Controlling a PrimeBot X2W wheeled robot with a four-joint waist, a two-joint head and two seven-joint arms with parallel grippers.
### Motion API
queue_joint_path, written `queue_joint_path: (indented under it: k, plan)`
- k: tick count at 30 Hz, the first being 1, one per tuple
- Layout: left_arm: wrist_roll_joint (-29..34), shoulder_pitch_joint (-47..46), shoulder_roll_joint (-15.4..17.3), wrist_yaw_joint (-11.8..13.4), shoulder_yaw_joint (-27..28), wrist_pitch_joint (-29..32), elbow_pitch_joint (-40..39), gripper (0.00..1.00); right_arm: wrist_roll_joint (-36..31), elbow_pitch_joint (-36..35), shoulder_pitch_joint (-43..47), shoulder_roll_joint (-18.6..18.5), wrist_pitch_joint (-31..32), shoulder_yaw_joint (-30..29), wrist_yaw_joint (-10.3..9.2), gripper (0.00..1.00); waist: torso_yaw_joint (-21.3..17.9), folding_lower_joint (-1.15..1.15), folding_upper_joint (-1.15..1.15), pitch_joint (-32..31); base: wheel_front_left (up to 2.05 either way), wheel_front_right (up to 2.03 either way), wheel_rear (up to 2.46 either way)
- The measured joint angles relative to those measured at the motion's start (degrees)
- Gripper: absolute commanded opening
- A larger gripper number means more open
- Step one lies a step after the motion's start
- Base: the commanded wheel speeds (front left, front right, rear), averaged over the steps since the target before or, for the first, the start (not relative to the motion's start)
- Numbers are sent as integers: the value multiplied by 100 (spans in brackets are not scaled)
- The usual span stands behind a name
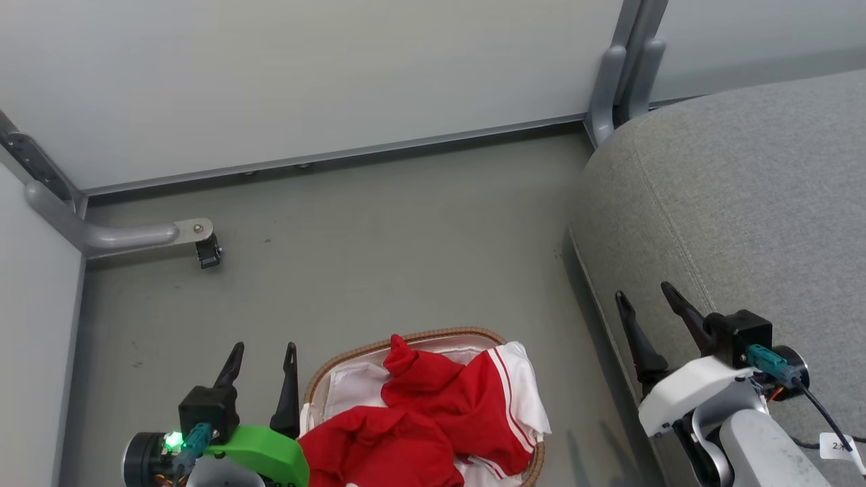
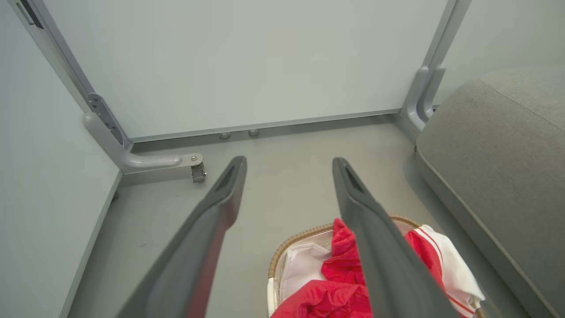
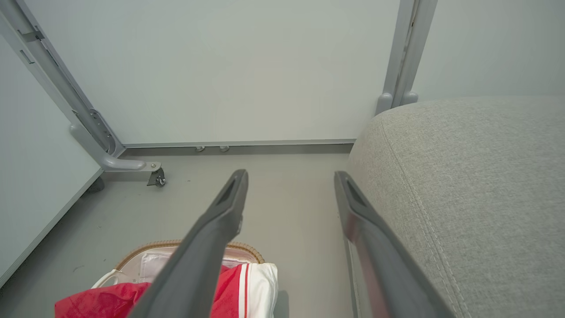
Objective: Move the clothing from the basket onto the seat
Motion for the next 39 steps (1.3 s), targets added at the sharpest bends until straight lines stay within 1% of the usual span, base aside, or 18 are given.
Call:
queue_joint_path:
  k: [5,12,21,29,30,35,39]
  plan:
    - [290,-378,-44,-103,-213,-53,413,100,-210,-145,-379,-87,-52,123,1,100,-76,0,0,366,0,0,0]
    - [684,-1260,-134,-274,-578,-124,1373,100,-508,-512,-949,-219,-132,207,2,100,-235,0,0,1097,0,0,0]
    - [1249,-2541,-133,-455,-1100,-222,3016,100,-923,-1049,-1638,-275,-226,348,3,100,-467,0,0,2245,0,0,0]
    - [1673,-3372,-19,-546,-1540,-292,4604,100,-1285,-1448,-1964,-304,-286,576,3,100,-680,1,0,3215,0,0,0]
    - [1728,-3564,-16,-554,-1655,-271,4900,100,-1300,-1483,-1969,-309,-286,604,3,100,-735,1,0,3439,0,0,0]
    - [1851,-3887,9,-559,-1879,101,5220,100,-1301,-1519,-2019,-321,-286,656,3,100,-851,1,0,3873,0,0,0]
    - [1857,-4003,35,-555,-1898,266,5290,100,-1302,-1535,-2062,-301,-286,665,3,100,-945,1,0,4114,0,0,0]
